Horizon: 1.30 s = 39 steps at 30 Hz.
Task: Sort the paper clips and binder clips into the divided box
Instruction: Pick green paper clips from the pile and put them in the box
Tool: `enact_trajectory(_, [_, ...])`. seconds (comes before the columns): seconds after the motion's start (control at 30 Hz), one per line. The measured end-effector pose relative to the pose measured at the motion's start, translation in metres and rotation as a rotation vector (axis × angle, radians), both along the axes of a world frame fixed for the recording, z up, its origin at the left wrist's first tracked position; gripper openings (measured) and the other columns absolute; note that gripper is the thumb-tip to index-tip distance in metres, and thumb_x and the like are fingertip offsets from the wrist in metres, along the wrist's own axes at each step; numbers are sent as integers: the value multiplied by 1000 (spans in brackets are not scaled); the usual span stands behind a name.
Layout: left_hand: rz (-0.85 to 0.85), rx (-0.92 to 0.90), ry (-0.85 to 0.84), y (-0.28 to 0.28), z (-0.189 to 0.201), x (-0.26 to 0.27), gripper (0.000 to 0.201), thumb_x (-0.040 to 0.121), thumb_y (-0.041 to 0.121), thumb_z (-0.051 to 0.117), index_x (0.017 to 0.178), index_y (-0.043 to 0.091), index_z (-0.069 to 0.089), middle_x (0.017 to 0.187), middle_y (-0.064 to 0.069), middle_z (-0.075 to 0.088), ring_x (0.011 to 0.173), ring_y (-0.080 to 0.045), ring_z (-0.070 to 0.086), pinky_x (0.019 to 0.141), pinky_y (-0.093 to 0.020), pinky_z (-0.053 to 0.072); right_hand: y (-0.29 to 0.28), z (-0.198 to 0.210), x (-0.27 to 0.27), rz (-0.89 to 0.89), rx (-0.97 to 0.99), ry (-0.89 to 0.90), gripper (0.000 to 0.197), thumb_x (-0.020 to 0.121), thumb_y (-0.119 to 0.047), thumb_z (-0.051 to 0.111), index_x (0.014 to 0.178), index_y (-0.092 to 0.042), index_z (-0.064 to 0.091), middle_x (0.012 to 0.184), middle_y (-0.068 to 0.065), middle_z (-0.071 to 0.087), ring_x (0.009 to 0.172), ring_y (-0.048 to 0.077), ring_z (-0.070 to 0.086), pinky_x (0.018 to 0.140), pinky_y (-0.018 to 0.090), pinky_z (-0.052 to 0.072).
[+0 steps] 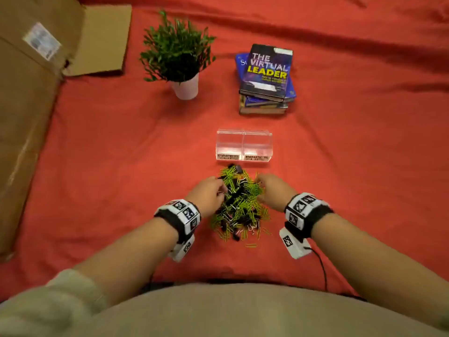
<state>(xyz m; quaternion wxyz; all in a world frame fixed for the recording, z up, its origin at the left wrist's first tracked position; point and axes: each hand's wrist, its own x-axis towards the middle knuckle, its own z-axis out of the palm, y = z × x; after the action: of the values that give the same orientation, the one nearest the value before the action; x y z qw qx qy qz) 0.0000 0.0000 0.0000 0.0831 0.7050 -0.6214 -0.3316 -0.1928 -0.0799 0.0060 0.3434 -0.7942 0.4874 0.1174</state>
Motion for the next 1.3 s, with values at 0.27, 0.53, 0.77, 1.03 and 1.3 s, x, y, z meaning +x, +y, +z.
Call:
enact_trajectory(0.27, [96,-58,-41,-39,-7,-14,29,92,11,53,121,13,57,136,-6,45,126,-22,45,107,-31,37,8,-28,3,-81,-101,-62,30,84,-12,66,113,-16,60,118,3,49,102,19,55,94,29,48])
enact_trajectory(0.53, [84,29,-101,-49,-28,-17,26,90,16,59,116,11,59,118,-7,51,111,-25,51,97,-35,43,5,-18,-9,-348,165,-284,25,86,-13,66,110,-11,62,81,-3,55,59,9,48,48,16,38])
enact_trajectory(0.77, [104,-20,-81,-50,-23,-10,17,92,8,46,99,7,62,108,-9,58,100,-25,56,89,-34,46,-6,1,-13,-583,587,-523,18,90,3,51,99,-12,56,85,8,60,71,19,64,63,26,55])
enact_trajectory(1.03, [406,-26,201,-33,-13,4,12,97,12,48,101,10,59,99,-4,62,71,-13,54,55,-21,44,-42,38,24,-592,601,-635,14,94,0,42,97,0,55,74,10,55,64,20,56,60,26,53])
enact_trajectory(1.3, [583,-19,422,-33,2,18,7,95,14,52,96,16,59,94,-2,63,74,-15,58,64,-28,53,-78,24,96,-258,-21,-238,19,92,-12,50,99,-2,64,84,9,61,76,23,57,61,30,45])
